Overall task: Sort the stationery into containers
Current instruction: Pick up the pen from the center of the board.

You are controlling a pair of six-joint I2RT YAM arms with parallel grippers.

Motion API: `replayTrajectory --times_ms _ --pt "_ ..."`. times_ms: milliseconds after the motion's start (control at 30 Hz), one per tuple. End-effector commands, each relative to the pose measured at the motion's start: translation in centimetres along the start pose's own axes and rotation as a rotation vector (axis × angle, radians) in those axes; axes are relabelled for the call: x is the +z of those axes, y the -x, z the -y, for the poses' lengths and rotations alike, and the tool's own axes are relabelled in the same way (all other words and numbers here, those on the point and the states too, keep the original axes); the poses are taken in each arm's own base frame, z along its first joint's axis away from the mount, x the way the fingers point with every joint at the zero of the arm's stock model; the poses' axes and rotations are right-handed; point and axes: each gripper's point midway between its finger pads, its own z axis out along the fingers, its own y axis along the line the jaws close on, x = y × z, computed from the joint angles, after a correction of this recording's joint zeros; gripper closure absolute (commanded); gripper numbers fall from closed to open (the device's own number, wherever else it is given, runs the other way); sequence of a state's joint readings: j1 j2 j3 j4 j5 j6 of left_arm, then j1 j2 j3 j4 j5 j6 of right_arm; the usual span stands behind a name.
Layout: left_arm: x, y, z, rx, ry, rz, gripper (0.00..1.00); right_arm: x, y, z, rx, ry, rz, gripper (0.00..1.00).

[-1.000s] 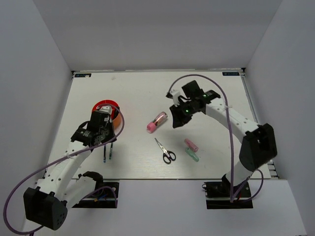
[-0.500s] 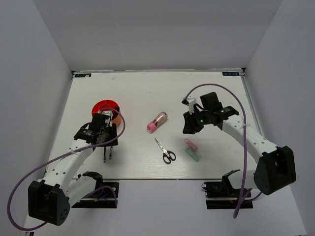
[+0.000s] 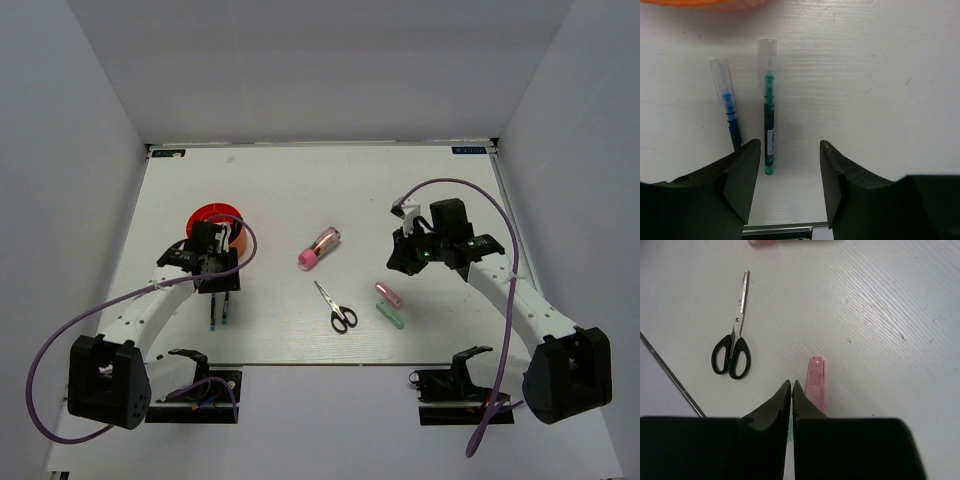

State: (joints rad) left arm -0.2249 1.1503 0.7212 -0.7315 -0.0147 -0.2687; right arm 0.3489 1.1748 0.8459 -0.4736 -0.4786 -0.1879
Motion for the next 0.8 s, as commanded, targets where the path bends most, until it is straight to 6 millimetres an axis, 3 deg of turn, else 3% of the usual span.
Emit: replayTrajectory --times_ms 0,133,200,300,367,533,767 --pt "-0.7 0.5 0.3 0.018 -0.032 0.051 0.39 -0.4 1.3 0.5 -0.036 -0.005 0.088 0.96" --pt "-0.5 0.9 -0.6 0.032 0.016 0.068 0.50 -0.5 1.3 0.7 -0.022 0.010 0.098 0.99" --pt "-0.2 1.1 -0.8 0.038 0.028 0.067 0.68 -0.5 1.3 0.6 -0.016 0.019 0.104 0.99" --pt "0.1 1.3 -1.2 0.036 0.054 0.082 0.81 -0.7 1.5 0.4 -0.021 0.030 0.112 0.99" --pt "0.3 1.6 -1.2 0.024 0.054 0.114 0.81 -0.6 1.4 0.4 -0.019 0.035 0.112 0.99" --pt "1.4 1.4 -1.9 -0.021 0.081 0.166 0.69 -0.9 1.6 0.0 -0.028 0.045 0.122 0.99" --pt "3.0 0.5 -3.1 -0.033 0.147 0.139 0.65 -1.2 1.9 -0.3 -0.034 0.053 0.141 0.99"
